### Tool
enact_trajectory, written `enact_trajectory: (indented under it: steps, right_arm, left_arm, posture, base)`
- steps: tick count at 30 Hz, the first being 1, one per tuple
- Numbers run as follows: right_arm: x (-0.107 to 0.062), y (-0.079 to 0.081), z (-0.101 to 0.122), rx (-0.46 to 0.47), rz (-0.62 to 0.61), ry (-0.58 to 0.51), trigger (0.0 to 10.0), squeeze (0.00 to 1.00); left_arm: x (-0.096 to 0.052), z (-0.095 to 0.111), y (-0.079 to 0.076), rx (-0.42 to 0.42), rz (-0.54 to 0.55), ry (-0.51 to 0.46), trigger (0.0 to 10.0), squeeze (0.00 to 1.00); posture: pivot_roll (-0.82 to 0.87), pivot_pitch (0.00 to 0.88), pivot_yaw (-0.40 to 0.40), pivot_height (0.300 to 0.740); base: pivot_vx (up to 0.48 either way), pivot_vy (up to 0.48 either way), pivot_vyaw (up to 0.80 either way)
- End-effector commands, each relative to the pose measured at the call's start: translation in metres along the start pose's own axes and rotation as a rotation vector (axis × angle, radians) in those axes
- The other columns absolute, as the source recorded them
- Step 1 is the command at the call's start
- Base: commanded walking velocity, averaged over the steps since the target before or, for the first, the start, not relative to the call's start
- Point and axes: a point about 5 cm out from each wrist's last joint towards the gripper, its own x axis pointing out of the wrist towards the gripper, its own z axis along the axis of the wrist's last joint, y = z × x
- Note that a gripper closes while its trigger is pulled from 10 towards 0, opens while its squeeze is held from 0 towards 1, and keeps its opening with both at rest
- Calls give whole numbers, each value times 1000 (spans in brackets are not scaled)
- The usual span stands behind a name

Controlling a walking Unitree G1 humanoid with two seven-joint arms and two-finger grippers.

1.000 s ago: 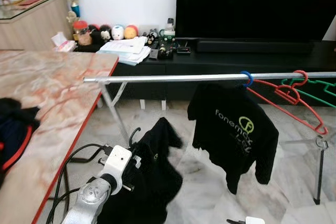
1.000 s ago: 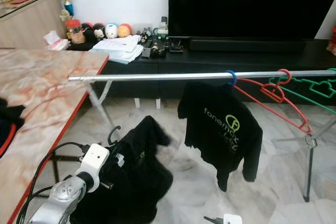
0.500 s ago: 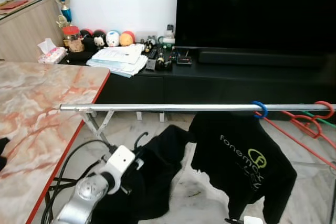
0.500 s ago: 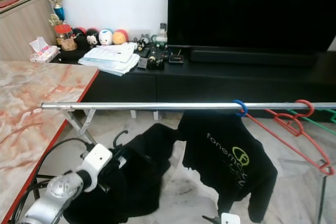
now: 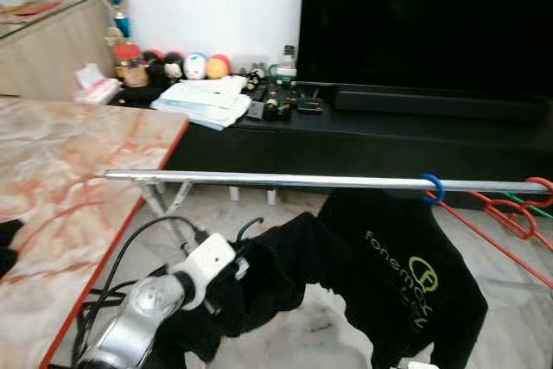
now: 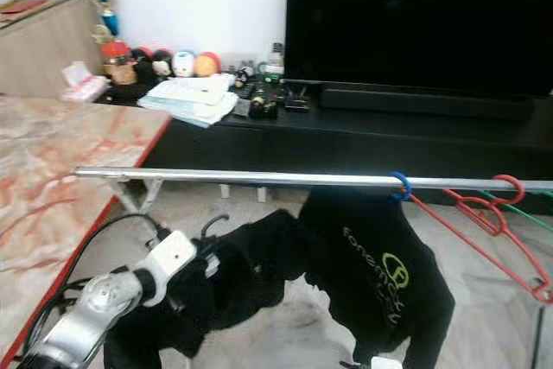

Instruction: Hang hanger

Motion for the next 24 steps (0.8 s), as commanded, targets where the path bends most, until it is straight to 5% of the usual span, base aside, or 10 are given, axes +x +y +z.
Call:
enact_trajectory:
  steps: [1, 10, 14, 24]
  right_arm:
    - [0, -1, 0, -7, 0, 4, 10000, 0]
    - [0, 0, 0, -9, 2, 7, 10000, 0]
    - [0, 0, -2, 7, -4, 9, 10000, 0]
    - [-1, -6, -9, 41, -30, 17, 10000, 0]
  left_arm:
    - [4, 13, 8, -11, 23, -63, 10000, 0]
    - [33, 32, 15, 4, 48, -29, 10000, 0]
    - [43, 39, 28, -115, 144, -21, 10000, 0]
    - [59, 48, 34, -219, 203, -16, 10000, 0]
  posture:
    - [33, 57, 4, 740]
    - [20, 56, 15, 740]
    - [4, 59, 26, 740]
    - [-48, 75, 51, 740]
  base:
    - [0, 0, 0]
    - [0, 0, 0]
    - [0, 0, 0]
    - [0, 0, 0]
